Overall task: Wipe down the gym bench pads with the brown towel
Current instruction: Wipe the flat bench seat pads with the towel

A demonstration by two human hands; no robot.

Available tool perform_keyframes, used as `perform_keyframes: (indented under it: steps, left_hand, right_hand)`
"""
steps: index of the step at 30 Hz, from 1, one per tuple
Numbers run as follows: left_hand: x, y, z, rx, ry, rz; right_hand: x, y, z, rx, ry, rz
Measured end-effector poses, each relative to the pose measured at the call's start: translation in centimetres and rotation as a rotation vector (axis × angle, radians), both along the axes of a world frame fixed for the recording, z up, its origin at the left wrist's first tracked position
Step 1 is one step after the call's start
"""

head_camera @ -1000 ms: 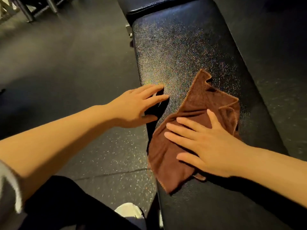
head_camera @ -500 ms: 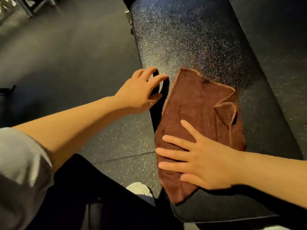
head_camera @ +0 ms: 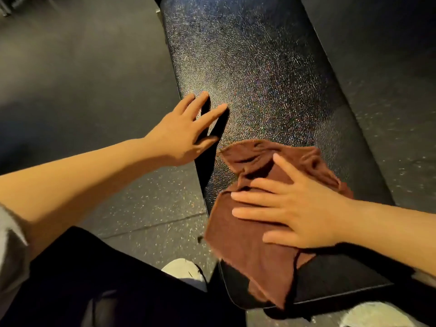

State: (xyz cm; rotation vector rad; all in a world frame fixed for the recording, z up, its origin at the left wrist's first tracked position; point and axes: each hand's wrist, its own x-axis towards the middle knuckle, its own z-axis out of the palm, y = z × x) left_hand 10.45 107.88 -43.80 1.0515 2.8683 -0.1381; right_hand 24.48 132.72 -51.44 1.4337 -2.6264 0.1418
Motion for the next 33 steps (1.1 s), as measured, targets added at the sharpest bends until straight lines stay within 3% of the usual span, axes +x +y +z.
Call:
perform_keyframes:
  steps: [2, 6, 11, 17, 20, 24, 33]
  left_hand:
    - [-0.2, -0.2, 0.1, 0.005, -0.019, 0.009]
    - [-0.2, 0.0, -0.1, -0.011, 0.079, -0.124]
    - [1.1, 2.5, -0.2, -0.008, 0.160, -0.273]
    - [2.3, 4.5, -2.6, 0.008, 0.172, -0.430]
    - [1.6, 5.4, -3.3, 0.058, 0.190, -0.401]
    - [1.0, 6.3, -3.8, 0.137, 0.200, -0.317]
    - [0.1, 6.5, -3.7, 0.188, 0.245, -0.355]
  right_hand:
    - [-3.0, 2.2, 0.9, 0.160, -0.006, -0.202]
    - [-8.2, 6.3, 3.1, 0.187, -0.135, -0.470]
    - [-4.8, 6.4, 1.0, 0.106, 0.001, -0.460]
    - [3.0, 6.8, -1.4, 0.022, 0.001, -0.396]
    - [4.3, 6.6, -1.7, -0.006, -0.042, -0.429]
    - [1.7, 7.0, -1.4, -0.087, -0.038, -0.461]
    - [-8.1, 7.2, 1.1, -0.216, 0.049, -0.515]
